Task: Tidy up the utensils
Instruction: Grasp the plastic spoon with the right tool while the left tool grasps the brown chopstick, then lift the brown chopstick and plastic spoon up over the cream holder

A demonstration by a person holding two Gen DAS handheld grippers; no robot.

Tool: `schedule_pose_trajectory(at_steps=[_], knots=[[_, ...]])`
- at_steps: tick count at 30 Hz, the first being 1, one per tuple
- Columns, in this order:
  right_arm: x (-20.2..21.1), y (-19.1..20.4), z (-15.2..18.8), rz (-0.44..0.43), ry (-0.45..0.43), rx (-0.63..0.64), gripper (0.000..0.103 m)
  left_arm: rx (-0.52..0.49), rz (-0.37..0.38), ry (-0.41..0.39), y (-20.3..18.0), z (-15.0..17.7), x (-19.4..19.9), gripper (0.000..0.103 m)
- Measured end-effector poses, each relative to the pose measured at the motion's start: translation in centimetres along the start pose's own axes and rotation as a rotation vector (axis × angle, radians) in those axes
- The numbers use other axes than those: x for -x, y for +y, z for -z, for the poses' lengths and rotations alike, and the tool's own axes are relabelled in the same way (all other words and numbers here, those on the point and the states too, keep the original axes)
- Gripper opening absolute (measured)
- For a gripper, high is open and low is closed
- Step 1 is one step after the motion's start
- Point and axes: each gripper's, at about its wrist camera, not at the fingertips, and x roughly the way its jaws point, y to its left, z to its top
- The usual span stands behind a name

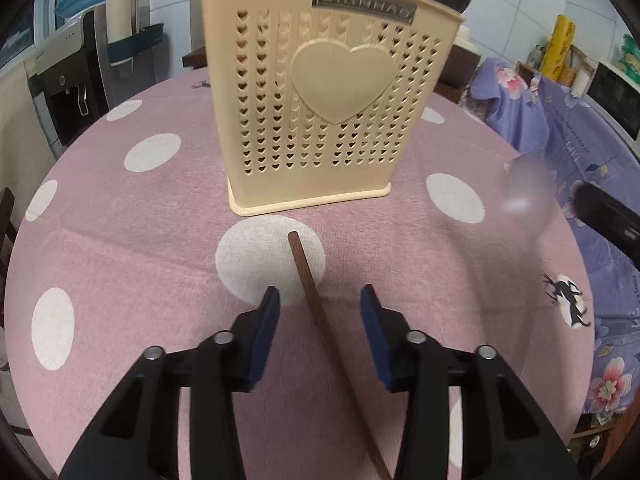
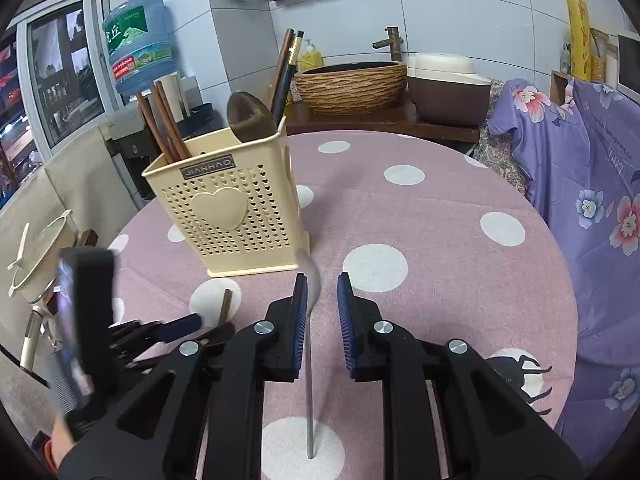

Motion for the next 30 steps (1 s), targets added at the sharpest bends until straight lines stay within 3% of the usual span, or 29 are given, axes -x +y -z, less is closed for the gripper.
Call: schedule_pose_trajectory(at_steps=[6,10,11,14,22,30], knots=[[-0.2,-0.3,0.2,-0.010,0.008,0.008,0.017,0.003,-0.051,0.007,-0.3,-0.2,-1.0,0.035],[-1.6,-0.6,0.3,-0.018,0.043,-0.007,0.039,-0.019,-0.077,0.011,-0.7,-0.2,-1.2,0.034],[-1.9,-0.5,0.4,-0.010,0.048,-0.006,0.039,-0.026,-0.085,0.010,-0.8,-0.3,-1.2,0.032],[-2.5,-0.7,0.5,-0.004,0.062,-0.030,0.039,-0.046,-0.126,0.001,-1.0,-0.6,-1.5,0.013],[-4.1,-0.1,0.9,-0.033,0.128,-0.010,0.039,0.012,-0.077,-0.019,-0.1,-1.0,-1.2,0.007],[-8.9,1.9,2.0,-0.048,0.290,0.047,0.039,0.107,-0.018,-0.158,2.6,-1.9,4.4,0.007]])
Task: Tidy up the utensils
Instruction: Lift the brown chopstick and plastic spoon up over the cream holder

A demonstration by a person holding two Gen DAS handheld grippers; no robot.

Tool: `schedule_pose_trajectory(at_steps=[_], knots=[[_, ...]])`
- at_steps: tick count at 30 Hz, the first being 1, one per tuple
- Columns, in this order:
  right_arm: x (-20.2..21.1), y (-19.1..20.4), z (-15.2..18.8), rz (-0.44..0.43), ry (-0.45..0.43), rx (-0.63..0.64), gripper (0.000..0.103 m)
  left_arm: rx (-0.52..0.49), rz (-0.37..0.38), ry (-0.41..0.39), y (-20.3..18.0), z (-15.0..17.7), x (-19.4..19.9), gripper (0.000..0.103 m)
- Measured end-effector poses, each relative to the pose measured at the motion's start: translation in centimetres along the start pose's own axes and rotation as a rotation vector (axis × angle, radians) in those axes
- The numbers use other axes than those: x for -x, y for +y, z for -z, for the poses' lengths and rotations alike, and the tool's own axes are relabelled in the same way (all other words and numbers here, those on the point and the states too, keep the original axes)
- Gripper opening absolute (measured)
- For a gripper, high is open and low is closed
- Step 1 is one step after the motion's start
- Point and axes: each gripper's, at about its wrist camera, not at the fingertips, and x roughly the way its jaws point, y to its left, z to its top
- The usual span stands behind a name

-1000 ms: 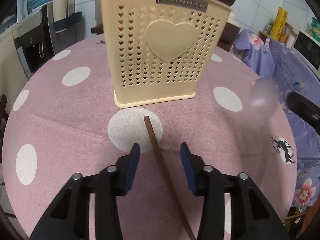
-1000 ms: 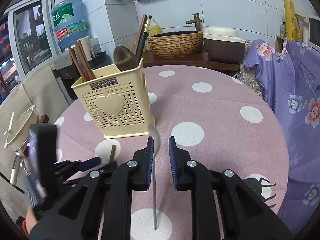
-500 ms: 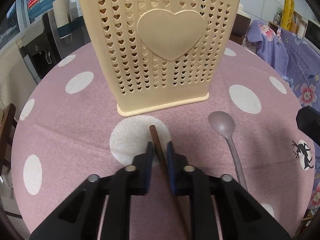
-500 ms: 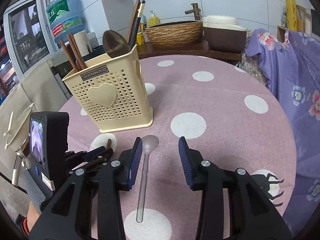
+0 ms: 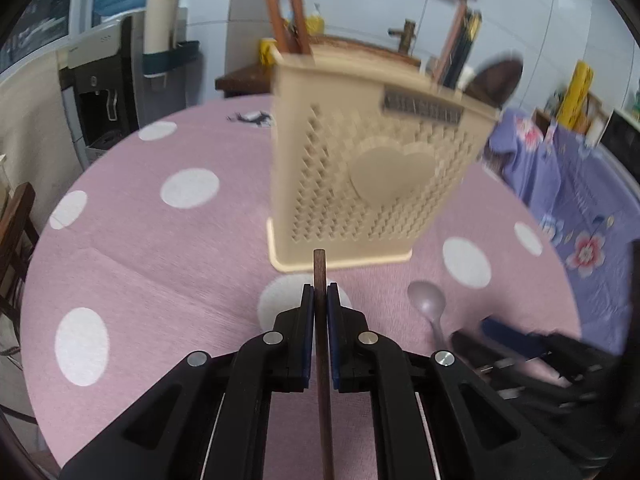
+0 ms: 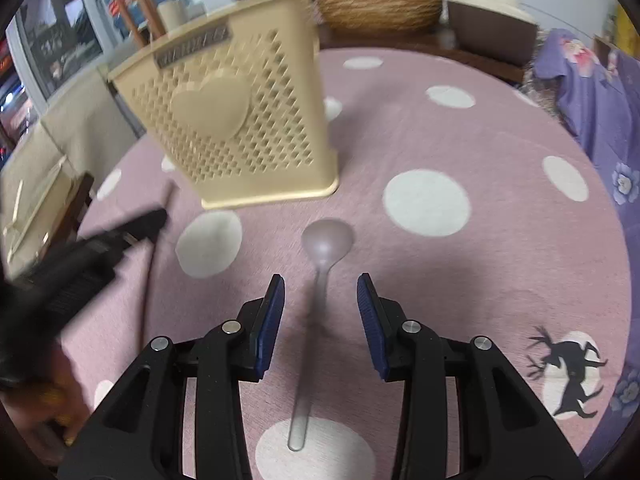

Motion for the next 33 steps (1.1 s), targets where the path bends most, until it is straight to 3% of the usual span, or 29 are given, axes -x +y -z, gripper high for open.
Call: schedule_pose_trajectory(at_steps=[6,13,19,28,33], knots=[[-3.1,1.4,-1.0,0.102,0.043,0.030,0.039,0.013,0.015,-0.110,0.8,-1.3,4.1,0.007],[-4.6,2.5,-2.6,0.172,0.049,0.047,0.039,0.013,0.028,-0.136,0.5,-2.1,4.6,0.007],[-4.6,2.5,-2.9,0.158,0.031,0.039,0.036,0.017,0.031,-0.147,1.0,-2.0,5.0,0.007],[4.0,1.8,-2.6,-0.010,-0.205,0.032,0.036,0.017,0.026,-0.197,1.2,-2.1,6.4,0.007],[8.8,1.5,-1.3,-0.046,-0.292,0.045,0.036,0.017,0.022,-0.218,1.2,-2.0,6.8,0.007]])
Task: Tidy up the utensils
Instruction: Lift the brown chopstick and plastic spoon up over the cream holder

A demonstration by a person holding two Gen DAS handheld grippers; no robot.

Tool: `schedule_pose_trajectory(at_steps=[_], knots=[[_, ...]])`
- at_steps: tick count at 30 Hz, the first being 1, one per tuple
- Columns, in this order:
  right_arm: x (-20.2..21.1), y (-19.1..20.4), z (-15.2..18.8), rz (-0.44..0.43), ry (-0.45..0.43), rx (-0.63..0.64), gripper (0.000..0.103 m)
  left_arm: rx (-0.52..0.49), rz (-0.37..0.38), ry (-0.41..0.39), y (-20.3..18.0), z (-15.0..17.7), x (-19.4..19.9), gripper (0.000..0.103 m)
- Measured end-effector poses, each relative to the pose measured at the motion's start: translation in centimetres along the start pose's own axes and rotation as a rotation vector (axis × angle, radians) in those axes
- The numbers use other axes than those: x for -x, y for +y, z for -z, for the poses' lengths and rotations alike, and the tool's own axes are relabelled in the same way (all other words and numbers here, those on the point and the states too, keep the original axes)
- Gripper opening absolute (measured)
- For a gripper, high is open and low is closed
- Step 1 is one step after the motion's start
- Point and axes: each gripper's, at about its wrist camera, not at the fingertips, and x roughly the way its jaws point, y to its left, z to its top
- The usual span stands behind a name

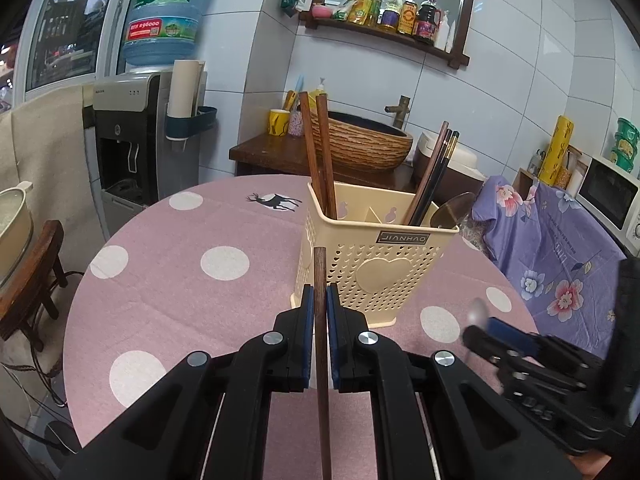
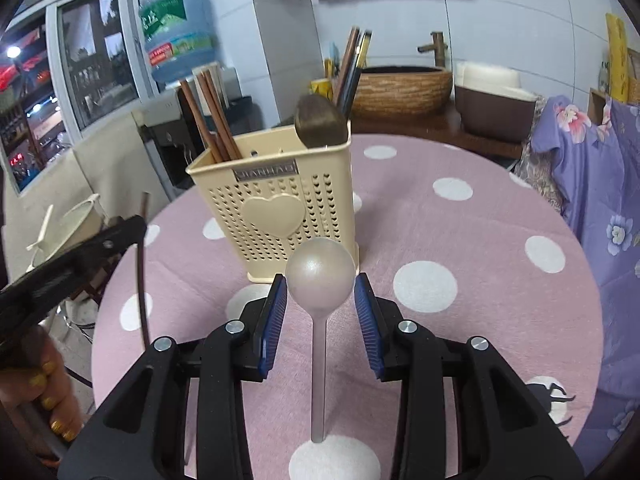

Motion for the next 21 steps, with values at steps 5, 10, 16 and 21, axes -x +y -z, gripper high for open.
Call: schedule_pose_trajectory(at_steps=[5,10,16,21], knots=[[2.0,-0.3,0.6,-0.026,-0.034,0.001,0.036,-0.001,0.003,-0.011,-0.2,0.2,0.3,0.007],[2.6,-0.2,1.0,-0.040,-0.058,-0.001,0.036,0.000,0.006,-0.024,-0.2,0.3,0.9,0.007],[3.3,0.3,0.7,-0.054,-0.085,0.008,0.036,0.004,0.030,-0.058,-0.3,-0.4,2.2,0.007],[3.7,0.6,0.2,-0.063,-0.110,0.008,0.036,-0.003,0.038,-0.094,-0.5,-1.2,3.0,0.007]])
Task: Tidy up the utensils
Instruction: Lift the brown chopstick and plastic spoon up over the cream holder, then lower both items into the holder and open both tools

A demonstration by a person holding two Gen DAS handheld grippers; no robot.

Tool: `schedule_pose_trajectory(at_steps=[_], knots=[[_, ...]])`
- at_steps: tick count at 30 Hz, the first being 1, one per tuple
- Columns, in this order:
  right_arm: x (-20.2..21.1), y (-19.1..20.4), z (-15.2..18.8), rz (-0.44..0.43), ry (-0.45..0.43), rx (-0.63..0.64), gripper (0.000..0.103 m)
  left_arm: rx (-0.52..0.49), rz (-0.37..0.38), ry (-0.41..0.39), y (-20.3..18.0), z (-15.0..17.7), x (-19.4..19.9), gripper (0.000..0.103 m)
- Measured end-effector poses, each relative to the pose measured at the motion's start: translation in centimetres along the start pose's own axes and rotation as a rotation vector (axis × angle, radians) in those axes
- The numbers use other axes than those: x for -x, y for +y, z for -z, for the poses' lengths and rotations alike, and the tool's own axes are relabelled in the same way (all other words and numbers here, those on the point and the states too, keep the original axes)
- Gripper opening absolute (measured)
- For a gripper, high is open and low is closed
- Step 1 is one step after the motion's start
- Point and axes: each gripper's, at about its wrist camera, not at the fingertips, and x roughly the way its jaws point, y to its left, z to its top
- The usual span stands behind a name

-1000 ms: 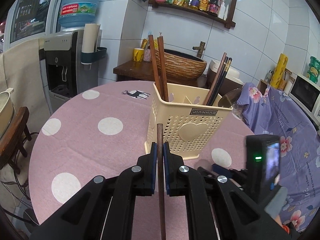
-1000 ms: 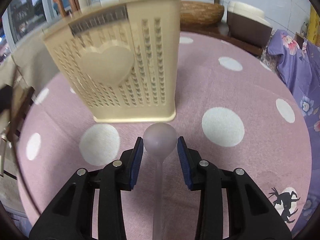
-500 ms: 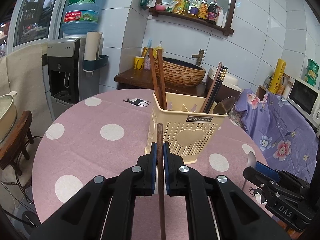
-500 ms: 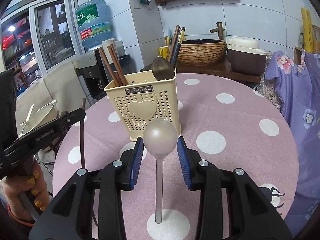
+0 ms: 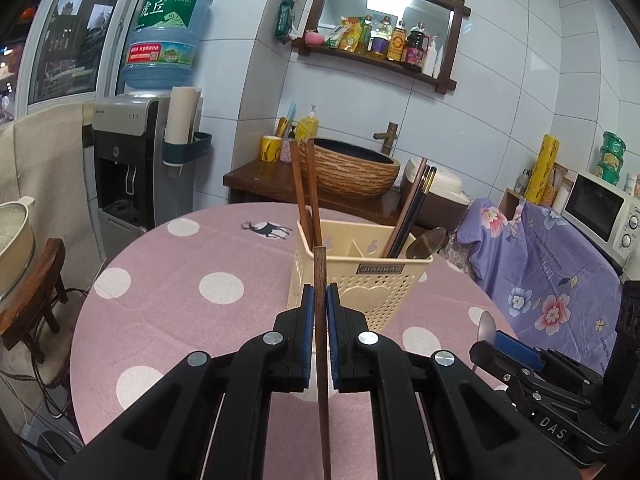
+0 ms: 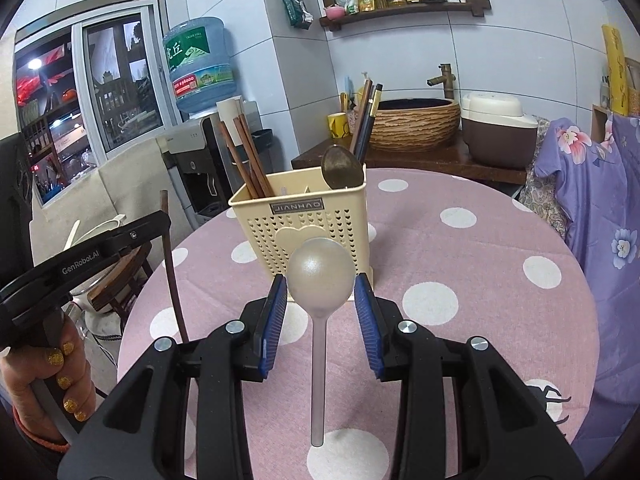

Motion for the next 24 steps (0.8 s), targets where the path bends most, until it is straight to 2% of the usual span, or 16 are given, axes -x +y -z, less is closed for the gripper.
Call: schedule_pose_trajectory(at_steps=[9,13,16,20,24], knots=[[0.1,1.1,-3.5,-0.036,-0.056,0.008,0.036,-0.009,0.041,-0.065,-0.5,-3.2,0.9,0.007],[0.5,2.4,-7.4,-0.037,-0.131,0.044,0.036,-0.013,0.079,-0.115,-1.1,-6.4,2.0,0.007],[0.6,3.1,-11.0,-0.031,-0.191,0.048,0.036,-0.009,0.097,-0.170,-1.7,-10.1,2.8,0.007],[-0.1,4.1,-15.9,0.016,-0.271,0.073,0.036,-0.016,0.056,-0.270,-2.8,-15.3,2.9,0.007],[-2.4,4.3,-18.4,0.060,-0.302,0.079,0.036,-0.021,-0.007,-0.316,-3.4,-17.1,0.8,0.007]])
